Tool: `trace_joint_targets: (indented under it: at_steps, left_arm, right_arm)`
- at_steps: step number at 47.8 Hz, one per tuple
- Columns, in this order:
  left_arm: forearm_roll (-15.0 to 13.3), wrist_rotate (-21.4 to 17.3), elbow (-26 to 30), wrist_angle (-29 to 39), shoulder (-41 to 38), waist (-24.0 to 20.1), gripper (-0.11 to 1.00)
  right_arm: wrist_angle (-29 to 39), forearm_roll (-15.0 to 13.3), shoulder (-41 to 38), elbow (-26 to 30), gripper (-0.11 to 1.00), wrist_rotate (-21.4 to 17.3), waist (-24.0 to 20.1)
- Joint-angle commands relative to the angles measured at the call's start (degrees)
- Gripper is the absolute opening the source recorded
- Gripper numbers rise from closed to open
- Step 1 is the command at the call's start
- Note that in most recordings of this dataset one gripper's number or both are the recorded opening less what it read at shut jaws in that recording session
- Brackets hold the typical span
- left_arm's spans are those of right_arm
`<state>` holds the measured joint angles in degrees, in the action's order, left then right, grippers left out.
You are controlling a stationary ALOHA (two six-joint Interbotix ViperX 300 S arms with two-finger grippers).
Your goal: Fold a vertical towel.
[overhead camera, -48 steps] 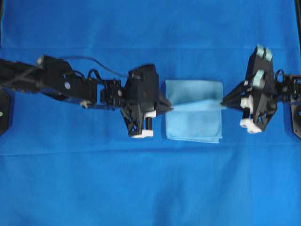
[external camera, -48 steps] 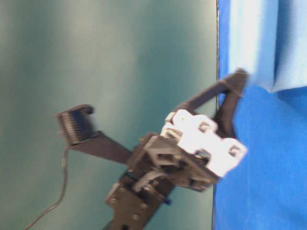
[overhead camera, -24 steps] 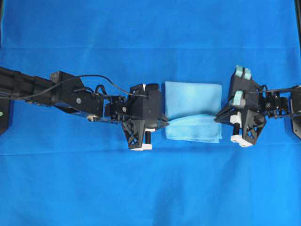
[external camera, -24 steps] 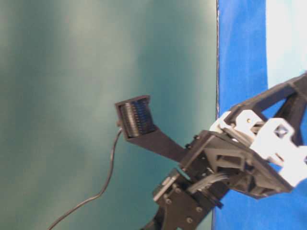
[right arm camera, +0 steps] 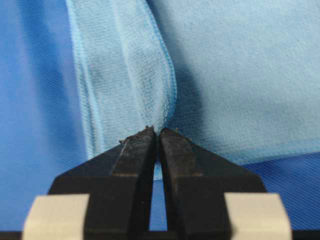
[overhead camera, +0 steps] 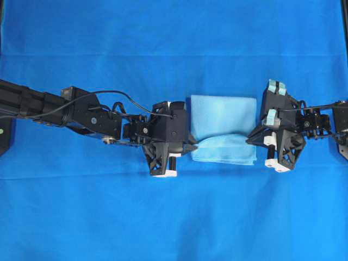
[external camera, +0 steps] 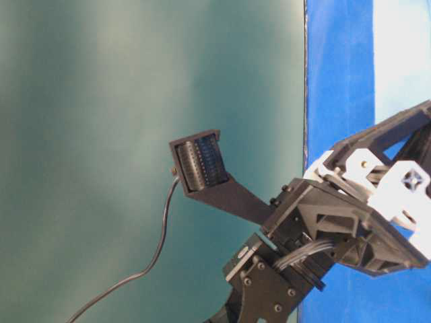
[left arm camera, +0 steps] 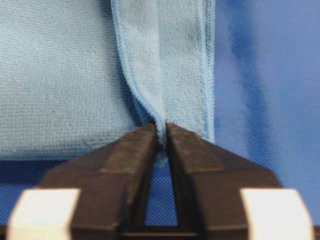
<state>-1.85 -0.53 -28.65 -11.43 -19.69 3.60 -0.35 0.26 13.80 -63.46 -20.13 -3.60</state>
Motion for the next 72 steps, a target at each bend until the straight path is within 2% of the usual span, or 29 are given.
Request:
trace_joint_targets:
  at_steps: [1, 7, 10, 19, 30, 40, 53, 64, 72]
  left_arm:
    - [0.0, -0.7, 0.97, -0.53, 1.23, 0.62, 0.19]
    - [0.09, -0.88, 0.7, -0.35, 2.11, 1.67, 0.32]
    - [0.09, -0.79, 0.62, 0.0, 2.55, 2.29, 0.33]
    - [0.09, -0.35, 0.35, 0.62, 2.9, 5.27, 0.33]
    - [0.09, -0.7, 0.35, 2.72, 5.71, 8.61, 0.33]
    - [0.09, -0.97, -0.53, 9.23, 15.21, 8.61, 0.33]
    - [0.09, -0.88, -5.27, 11.43, 28.39, 6.15, 0.33]
    - [0.09, -1.58, -10.99, 11.34, 39.38, 3.78, 0.33]
    - [0.09, -2.9, -16.26, 10.72, 47.64, 2.02, 0.33]
  right_arm:
    - [-0.7, 0.09, 0.26, 1.05, 0.17, -0.09, -1.58]
    - [-0.53, 0.09, 0.26, 1.32, 0.55, -0.18, -4.31]
    - [-0.62, 0.09, 0.35, 1.58, 0.64, -0.35, -5.71]
    - [-0.44, 0.18, 0.35, 2.02, 0.5, -3.08, -9.23]
    - [-0.35, 0.18, 2.55, 2.64, 0.51, -4.83, -12.57]
    - [1.05, -1.41, 10.9, 3.69, 0.5, -4.22, -12.39]
    - [6.5, -5.89, 24.43, 4.66, 0.5, -4.13, -9.05]
    - [14.5, -12.66, 36.83, 5.71, 0.5, -4.22, -4.57]
    - [19.34, -16.61, 42.98, 6.86, 0.5, -4.22, -3.43]
